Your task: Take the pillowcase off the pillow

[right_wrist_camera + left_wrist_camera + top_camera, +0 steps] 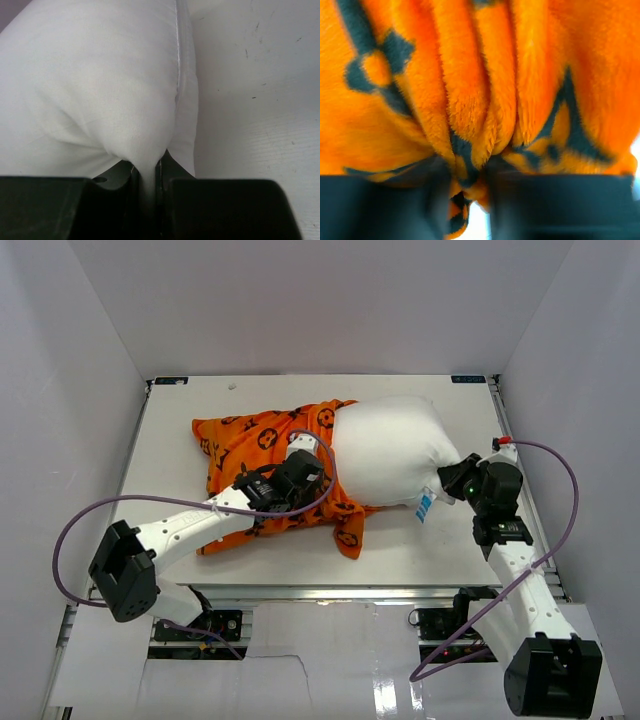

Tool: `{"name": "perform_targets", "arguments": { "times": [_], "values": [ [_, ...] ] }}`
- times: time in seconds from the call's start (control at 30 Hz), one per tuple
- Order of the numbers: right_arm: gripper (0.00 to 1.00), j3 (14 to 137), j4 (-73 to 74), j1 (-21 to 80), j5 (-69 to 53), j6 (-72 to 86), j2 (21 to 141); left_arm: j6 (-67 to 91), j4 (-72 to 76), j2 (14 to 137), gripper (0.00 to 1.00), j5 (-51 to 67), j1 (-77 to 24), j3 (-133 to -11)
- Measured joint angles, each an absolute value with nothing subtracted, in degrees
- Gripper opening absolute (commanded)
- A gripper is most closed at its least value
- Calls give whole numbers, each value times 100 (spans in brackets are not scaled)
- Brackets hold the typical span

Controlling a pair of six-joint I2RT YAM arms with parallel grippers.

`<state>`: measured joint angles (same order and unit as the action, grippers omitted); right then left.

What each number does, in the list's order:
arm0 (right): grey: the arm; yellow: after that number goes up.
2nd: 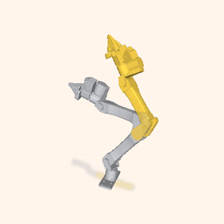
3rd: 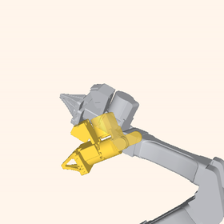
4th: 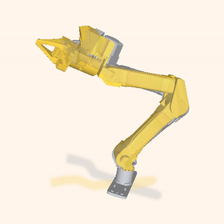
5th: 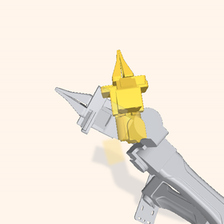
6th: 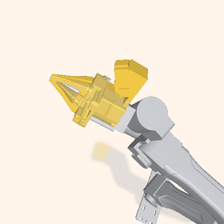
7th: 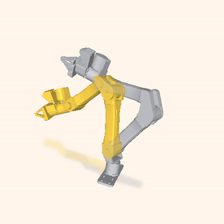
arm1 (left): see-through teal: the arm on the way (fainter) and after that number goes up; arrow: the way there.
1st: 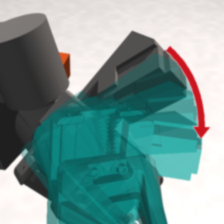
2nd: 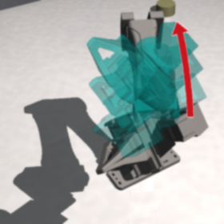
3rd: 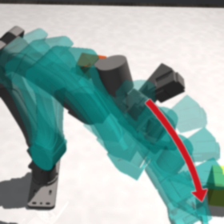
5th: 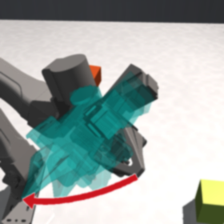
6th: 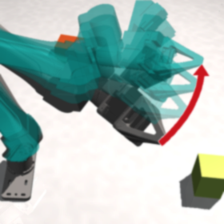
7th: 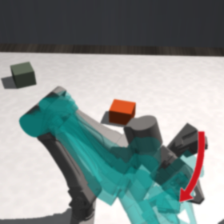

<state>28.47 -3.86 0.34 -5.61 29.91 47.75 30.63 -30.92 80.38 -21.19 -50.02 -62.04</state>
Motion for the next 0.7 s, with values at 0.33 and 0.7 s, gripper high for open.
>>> {"name": "perform_targets", "arguments": {
  "times": [0.33,0.7],
  "values": [
    [8,3874,-47,-381,-1240,3006,5612,3577,-3789,8418,0,-3109,-5098,-6687],
    [8,4342,301,-2185,-3393,3275,6117,3924,-4899,8108,0,-3566,-4051,-7701]
  ]
}}
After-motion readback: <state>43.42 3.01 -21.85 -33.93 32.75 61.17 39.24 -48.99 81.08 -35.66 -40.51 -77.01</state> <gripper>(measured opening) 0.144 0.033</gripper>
